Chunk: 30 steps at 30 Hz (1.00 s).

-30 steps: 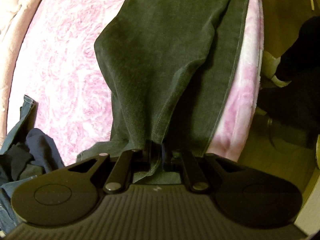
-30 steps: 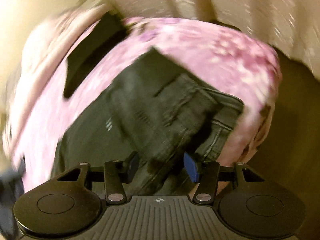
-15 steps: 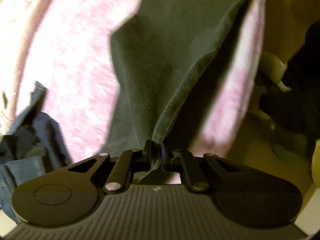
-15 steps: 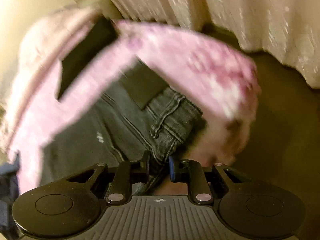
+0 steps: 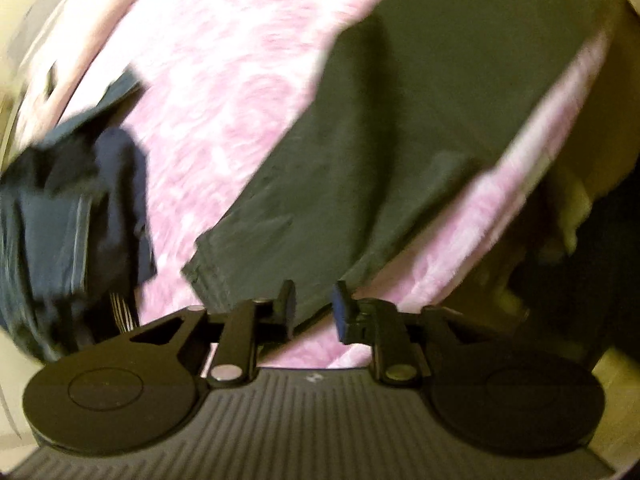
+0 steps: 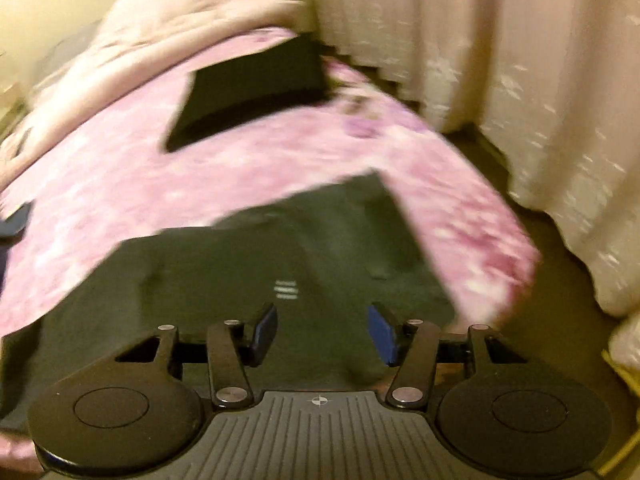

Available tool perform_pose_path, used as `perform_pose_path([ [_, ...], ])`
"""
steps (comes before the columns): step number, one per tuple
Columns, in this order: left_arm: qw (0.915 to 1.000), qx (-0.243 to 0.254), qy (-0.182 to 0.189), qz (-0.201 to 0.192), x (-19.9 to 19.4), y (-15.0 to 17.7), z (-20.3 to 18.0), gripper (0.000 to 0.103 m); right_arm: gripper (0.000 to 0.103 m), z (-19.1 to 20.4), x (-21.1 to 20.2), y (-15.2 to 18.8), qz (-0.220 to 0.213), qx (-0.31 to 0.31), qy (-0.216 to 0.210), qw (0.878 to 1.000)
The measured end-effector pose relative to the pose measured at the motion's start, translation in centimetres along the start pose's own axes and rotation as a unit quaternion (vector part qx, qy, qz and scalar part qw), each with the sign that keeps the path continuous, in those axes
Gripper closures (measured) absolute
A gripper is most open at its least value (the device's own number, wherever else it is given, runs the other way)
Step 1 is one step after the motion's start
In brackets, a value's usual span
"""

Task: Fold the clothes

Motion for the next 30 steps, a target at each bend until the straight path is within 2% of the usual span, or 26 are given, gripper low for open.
perform_pose_path([
  [2,0.9987,-0.05,0.003,-0.014,0.0,0.6,2.1,0.067,0.044,3.7,0.3,-0.1,0.003,-0.036,-0.025,0.999],
  [3,0.997,-0.074,0.004,-0.022,0.0,0.9,3.2,0.065,0.033,5.7,0.4,0.0,0.004,-0.053,-0.037,0.998],
  [5,0.9926,-0.117,0.007,-0.033,0.4,1.7,5.4,0.062,0.026,9.8,0.5,0.1,0.005,-0.078,-0.062,0.995],
  [9,0.9847,-0.165,0.027,-0.049,3.7,2.8,10.6,0.06,0.026,17.7,1.0,1.4,0.009,-0.122,-0.094,0.988],
  [11,0.9807,-0.18,0.044,-0.062,5.9,3.2,13.0,0.06,0.026,21.1,1.4,2.5,0.02,-0.135,-0.091,0.987],
  [14,0.9725,-0.203,0.093,-0.066,9.2,3.4,14.5,0.06,0.026,25.6,1.9,4.1,0.037,-0.149,-0.081,0.985],
  [15,0.969,-0.21,0.11,-0.067,10.2,3.4,14.9,0.061,0.026,26.8,2.0,4.6,0.041,-0.149,-0.076,0.985],
  [18,0.9581,-0.23,0.156,-0.072,12.9,3.7,15.9,0.074,0.026,30.2,2.3,5.7,0.053,-0.149,-0.064,0.985],
  [19,0.955,-0.231,0.168,-0.079,12.9,4.1,16.0,0.091,0.026,31.1,2.2,5.9,0.055,-0.148,-0.063,0.985],
  [20,0.9516,-0.237,0.173,-0.093,12.2,4.6,16.2,0.098,0.026,32.0,2.2,6.0,0.058,-0.148,-0.062,0.985],
  [21,0.9478,-0.244,0.174,-0.108,11.3,5.0,16.5,0.099,0.026,32.8,2.2,6.0,0.06,-0.151,-0.06,0.985],
  [22,0.949,-0.247,0.149,-0.127,10.0,5.7,17.1,0.099,0.026,33.8,2.0,6.0,0.059,-0.154,-0.059,0.985],
  [24,0.9462,-0.264,0.112,-0.149,8.1,7.2,18.5,0.098,0.026,35.4,1.7,5.8,0.05,-0.159,-0.062,0.984],
  [25,0.9409,-0.287,0.106,-0.145,8.1,8.1,19.2,0.098,0.026,36.1,1.8,5.8,0.049,-0.161,-0.064,0.984],
  [27,0.9388,-0.313,0.094,-0.108,9.7,8.9,19.8,0.101,0.024,37.3,2.2,6.0,0.055,-0.165,-0.066,0.982],
  [28,0.9348,-0.328,0.1,-0.092,10.5,9.4,20.3,0.1,0.023,37.8,2.5,6.2,0.062,-0.168,-0.066,0.982],
  [30,0.9275,-0.348,0.108,-0.086,10.9,10.2,21.2,0.098,0.022,38.4,3.0,6.7,0.076,-0.174,-0.067,0.98],
])
Point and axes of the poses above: each gripper's, at about its wrist camera, not at the fingertips, and x roughly the way its jaws point, z to its left, y to its underside, the point moved 1 cm from there along x, roughly the way its jaws point, and after that the axes turned 9 degrees about y, right-handed, at the moved point
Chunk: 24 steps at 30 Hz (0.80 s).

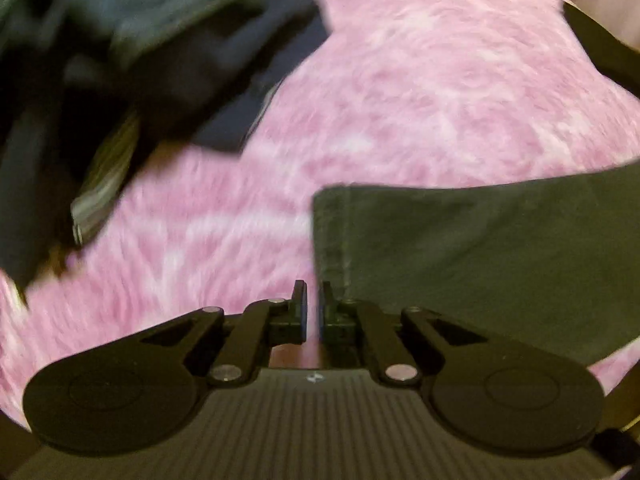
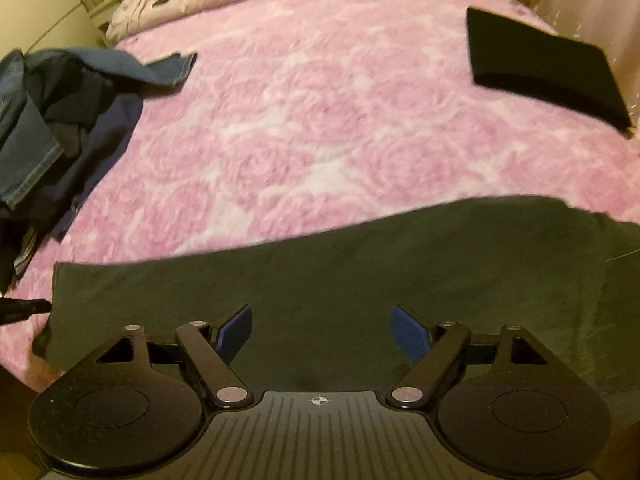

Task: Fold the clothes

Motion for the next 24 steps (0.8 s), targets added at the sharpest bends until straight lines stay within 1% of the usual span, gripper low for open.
perform_pose_path([
  [3,0.9997,0.016,-0.007,-0.015,-1.5,-0.2,0.6,0.098,0.022,0.3,0.8,1.0,0.023,-0.006,-0.002,1.0],
  [7,0.9981,0.057,0.007,-0.021,-2.8,-1.2,-0.5,0.096,0.022,-1.1,2.0,2.1,0.045,0.016,0.013,0.999],
  [9,0.9963,0.082,0.019,-0.017,-2.8,-2.1,-1.9,0.092,0.022,-2.5,1.8,2.0,0.041,0.036,0.023,0.998],
  [11,0.9925,0.118,0.031,-0.013,-2.5,-3.1,-4.2,0.085,0.022,-4.3,1.2,1.6,0.025,0.051,0.034,0.998],
  [12,0.9905,0.133,0.035,-0.01,-2.2,-3.7,-5.3,0.085,0.022,-5.4,0.9,1.3,0.017,0.058,0.04,0.997],
  [16,0.9792,0.188,0.077,-0.005,-0.9,-6.6,-11.8,0.081,0.022,-11.6,0.0,0.1,-0.011,0.084,0.079,0.993],
  [19,0.9672,0.23,0.108,-0.004,0.4,-8.8,-17.8,0.079,0.022,-17.7,-0.1,-0.7,-0.021,0.099,0.108,0.989],
  [22,0.9555,0.259,0.14,0.006,2.1,-11.0,-24.3,0.077,0.022,-23.9,0.1,-1.3,-0.024,0.113,0.132,0.984],
  [24,0.9458,0.278,0.168,0.015,3.4,-12.3,-28.9,0.075,0.022,-28.4,0.2,-1.6,-0.024,0.131,0.143,0.981],
])
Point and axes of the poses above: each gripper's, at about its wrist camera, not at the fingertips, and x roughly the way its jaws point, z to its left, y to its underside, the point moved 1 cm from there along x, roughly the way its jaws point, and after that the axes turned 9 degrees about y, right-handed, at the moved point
